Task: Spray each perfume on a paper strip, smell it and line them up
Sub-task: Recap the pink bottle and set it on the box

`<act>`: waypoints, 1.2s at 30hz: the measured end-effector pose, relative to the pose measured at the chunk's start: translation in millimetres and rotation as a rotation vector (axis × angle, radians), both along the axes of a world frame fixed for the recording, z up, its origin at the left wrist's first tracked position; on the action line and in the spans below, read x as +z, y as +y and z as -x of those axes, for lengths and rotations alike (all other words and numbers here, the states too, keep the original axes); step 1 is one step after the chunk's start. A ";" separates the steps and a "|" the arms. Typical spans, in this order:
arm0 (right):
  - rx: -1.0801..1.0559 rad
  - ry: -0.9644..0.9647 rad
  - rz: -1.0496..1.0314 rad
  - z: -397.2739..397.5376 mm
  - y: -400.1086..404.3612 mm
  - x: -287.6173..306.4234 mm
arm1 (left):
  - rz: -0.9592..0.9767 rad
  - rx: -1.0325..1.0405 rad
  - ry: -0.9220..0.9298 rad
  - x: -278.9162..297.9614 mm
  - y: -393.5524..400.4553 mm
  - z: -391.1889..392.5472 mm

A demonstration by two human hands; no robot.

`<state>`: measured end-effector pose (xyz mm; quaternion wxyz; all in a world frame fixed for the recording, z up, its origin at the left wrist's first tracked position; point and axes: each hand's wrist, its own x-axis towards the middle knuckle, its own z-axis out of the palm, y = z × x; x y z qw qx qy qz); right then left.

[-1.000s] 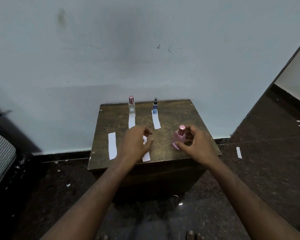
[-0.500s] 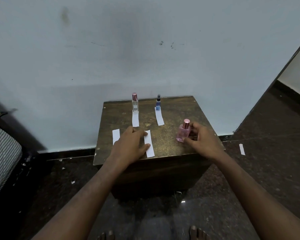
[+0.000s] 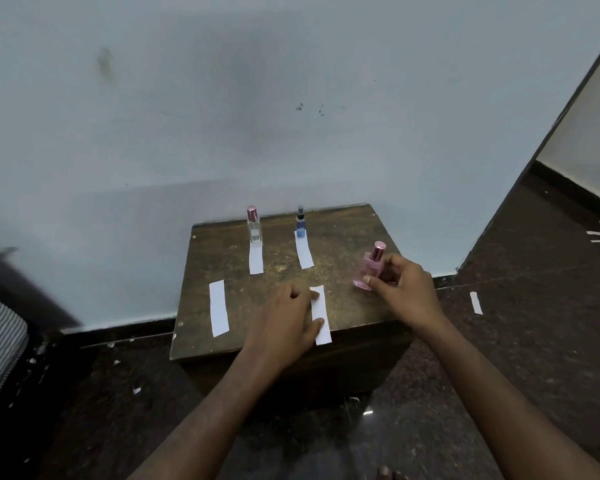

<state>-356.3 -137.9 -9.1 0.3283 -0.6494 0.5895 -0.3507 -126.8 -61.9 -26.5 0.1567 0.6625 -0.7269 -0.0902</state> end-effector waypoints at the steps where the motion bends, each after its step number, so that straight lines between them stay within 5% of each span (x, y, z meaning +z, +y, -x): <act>1: -0.004 0.006 0.001 1.3 -0.5 -2.0 | 0.012 0.003 0.001 -0.7 -2.3 4.1; 9: -0.139 -0.037 0.060 18.1 -13.0 -13.6 | 0.042 0.041 -0.042 -1.4 -67.5 41.9; 21: -0.073 -0.248 0.084 27.3 -21.8 -32.0 | 0.058 0.063 -0.039 -6.1 -169.9 61.1; 36: -0.078 -0.340 0.104 16.1 -50.8 -22.5 | 0.169 0.084 0.005 -23.1 -146.1 61.1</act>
